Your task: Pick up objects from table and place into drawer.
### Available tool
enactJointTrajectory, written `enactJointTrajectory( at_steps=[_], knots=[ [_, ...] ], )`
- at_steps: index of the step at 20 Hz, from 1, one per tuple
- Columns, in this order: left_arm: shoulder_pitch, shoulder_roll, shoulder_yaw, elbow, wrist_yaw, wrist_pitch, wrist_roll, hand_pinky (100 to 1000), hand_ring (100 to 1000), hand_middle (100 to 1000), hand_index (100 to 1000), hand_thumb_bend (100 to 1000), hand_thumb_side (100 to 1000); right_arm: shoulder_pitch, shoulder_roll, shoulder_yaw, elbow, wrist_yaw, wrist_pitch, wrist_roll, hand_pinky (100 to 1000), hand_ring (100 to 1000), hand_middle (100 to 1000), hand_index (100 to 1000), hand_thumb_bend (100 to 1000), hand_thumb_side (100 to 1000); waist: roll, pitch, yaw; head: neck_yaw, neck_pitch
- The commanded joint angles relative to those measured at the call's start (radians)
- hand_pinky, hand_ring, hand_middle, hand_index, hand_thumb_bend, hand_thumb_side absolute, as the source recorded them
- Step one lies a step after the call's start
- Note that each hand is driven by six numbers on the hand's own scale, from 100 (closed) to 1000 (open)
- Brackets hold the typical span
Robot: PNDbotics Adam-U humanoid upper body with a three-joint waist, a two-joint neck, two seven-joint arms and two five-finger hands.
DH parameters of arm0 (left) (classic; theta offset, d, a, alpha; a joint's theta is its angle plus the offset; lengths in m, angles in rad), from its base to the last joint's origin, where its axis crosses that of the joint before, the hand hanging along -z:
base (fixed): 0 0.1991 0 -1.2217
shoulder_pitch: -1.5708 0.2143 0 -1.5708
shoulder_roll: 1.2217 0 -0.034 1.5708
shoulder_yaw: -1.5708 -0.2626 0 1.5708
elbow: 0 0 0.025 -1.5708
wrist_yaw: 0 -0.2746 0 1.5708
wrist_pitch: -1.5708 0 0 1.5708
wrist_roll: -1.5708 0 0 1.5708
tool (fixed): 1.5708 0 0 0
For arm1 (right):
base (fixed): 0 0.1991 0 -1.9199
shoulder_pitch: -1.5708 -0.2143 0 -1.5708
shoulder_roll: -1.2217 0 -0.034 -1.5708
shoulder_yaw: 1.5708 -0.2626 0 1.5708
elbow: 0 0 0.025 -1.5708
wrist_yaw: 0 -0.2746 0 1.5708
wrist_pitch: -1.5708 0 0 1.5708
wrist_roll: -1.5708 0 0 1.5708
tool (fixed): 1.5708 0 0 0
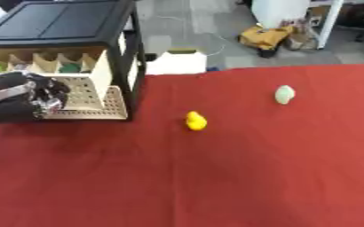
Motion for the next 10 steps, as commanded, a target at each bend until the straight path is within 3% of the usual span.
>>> enactJointTrajectory(
  at_steps=[1, 10],
  knots=[
    [-0.022, 0.011, 0.019, 0.012, -0.013, 0.001, 0.010, 448, 742, 830, 965, 100, 1000, -0.015, -0.016, -0.011, -0.017, 0.000, 0.001, -0.002, 685, 721, 566, 761, 149, 628, -0.002, -0.013, -0.002, 0.001, -0.011],
    [-0.058, -0.011, 0.027, 0.045, -0.057, -0.017, 0.047, 450, 745, 828, 967, 100, 1000, -0.017, -0.016, -0.012, -0.017, 0.000, 0.001, -0.002, 685, 721, 565, 760, 150, 629, -0.001, -0.003, -0.009, -0.002, -0.014]
  ],
)
